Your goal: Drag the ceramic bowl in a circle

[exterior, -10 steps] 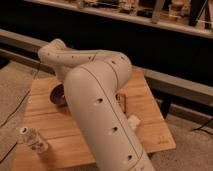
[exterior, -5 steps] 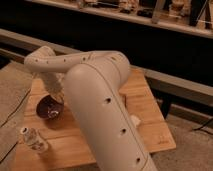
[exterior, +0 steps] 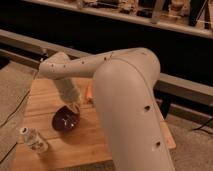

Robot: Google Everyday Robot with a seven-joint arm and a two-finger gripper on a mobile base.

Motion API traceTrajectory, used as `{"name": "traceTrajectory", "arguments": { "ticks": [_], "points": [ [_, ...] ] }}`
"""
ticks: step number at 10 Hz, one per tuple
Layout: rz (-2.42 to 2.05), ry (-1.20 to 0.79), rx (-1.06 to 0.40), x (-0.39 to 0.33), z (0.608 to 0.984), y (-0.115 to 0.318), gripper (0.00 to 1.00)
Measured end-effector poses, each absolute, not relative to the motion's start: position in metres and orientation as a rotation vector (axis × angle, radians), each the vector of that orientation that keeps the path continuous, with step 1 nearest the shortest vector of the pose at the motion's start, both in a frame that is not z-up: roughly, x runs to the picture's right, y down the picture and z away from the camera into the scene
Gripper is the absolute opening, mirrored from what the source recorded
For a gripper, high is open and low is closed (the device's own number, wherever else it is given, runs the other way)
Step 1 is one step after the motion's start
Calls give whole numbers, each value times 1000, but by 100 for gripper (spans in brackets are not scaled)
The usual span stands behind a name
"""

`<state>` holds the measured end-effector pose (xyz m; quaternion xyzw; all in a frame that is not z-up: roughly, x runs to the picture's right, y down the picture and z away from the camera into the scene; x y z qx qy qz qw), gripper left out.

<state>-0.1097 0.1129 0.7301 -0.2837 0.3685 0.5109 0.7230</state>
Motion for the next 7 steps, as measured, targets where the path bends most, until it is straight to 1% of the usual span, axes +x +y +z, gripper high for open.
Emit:
{"name": "traceTrajectory", "arguments": {
  "ticks": [1,3,5,7],
  "points": [
    [1156,854,-596,-82,734,107,0],
    [1208,866,-530,-66,757,81,0],
    [1247,833,-480,-82,784,52,0],
    [1265,793,-454,-109,803,31,0]
  ]
}}
